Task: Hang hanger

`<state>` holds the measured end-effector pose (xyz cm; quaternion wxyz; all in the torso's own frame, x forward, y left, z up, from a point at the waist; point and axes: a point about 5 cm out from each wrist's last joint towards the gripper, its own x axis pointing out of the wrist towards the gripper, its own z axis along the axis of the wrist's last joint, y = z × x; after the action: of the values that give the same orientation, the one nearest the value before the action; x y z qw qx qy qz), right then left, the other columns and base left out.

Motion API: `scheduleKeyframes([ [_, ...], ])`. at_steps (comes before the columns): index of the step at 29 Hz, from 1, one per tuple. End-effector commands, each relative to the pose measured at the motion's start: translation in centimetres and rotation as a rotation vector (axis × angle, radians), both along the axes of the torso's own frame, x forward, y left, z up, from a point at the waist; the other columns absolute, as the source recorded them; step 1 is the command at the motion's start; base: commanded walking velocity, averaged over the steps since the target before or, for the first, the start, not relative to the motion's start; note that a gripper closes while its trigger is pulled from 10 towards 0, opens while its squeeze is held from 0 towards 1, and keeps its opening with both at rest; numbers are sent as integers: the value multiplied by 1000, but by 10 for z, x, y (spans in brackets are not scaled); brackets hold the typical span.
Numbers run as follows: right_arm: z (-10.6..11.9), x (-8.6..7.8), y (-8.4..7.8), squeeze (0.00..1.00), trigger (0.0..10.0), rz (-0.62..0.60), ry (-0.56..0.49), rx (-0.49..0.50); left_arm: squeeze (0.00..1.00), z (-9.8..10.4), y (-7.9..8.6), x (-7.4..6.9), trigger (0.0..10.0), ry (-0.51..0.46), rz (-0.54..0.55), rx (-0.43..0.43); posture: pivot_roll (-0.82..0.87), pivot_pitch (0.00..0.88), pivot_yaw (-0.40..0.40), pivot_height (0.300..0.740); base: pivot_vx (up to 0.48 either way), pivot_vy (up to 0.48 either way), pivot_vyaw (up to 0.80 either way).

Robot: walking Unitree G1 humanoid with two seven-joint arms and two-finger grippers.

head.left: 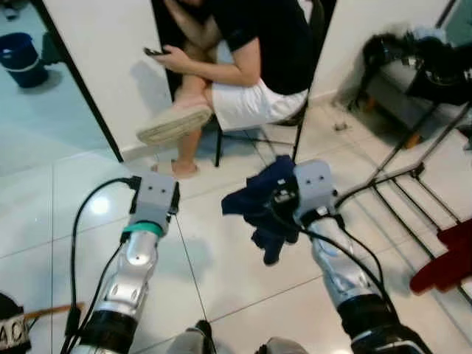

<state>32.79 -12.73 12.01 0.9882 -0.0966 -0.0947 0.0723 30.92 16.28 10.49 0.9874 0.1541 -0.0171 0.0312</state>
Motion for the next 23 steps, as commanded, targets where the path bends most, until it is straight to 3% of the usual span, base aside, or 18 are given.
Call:
scheduleKeyframes([
  [1,1,-1,3,0,10000,10,-19,5,0,-4,-4,-3,10000,11,-8,-10,-22,0,37,740,0,0,750],
  [8,10,-2,0,0,10000,1,-56,18,0,15,-21,-12,10000,-74,-87,3,-22,0,42,740,0,0,750],
  [10,21,0,1,0,10000,9,-93,29,0,36,-24,-12,10000,-155,-109,14,-12,0,42,740,0,0,744],
  [14,25,1,2,0,10000,13,-107,33,0,44,-25,-12,10000,-183,-114,14,-12,0,42,740,0,0,744],
  [17,47,5,8,0,10000,42,-180,51,0,80,-19,-7,10000,-301,-92,0,-2,0,36,740,0,0,744],
  [20,58,6,11,0,10000,55,-214,64,0,96,-17,-7,10000,-353,-88,-8,2,0,34,740,0,0,742],
  [23,58,6,11,0,10000,55,-214,64,0,96,-17,-7,10000,-353,-88,-8,2,0,34,740,0,0,738],
])
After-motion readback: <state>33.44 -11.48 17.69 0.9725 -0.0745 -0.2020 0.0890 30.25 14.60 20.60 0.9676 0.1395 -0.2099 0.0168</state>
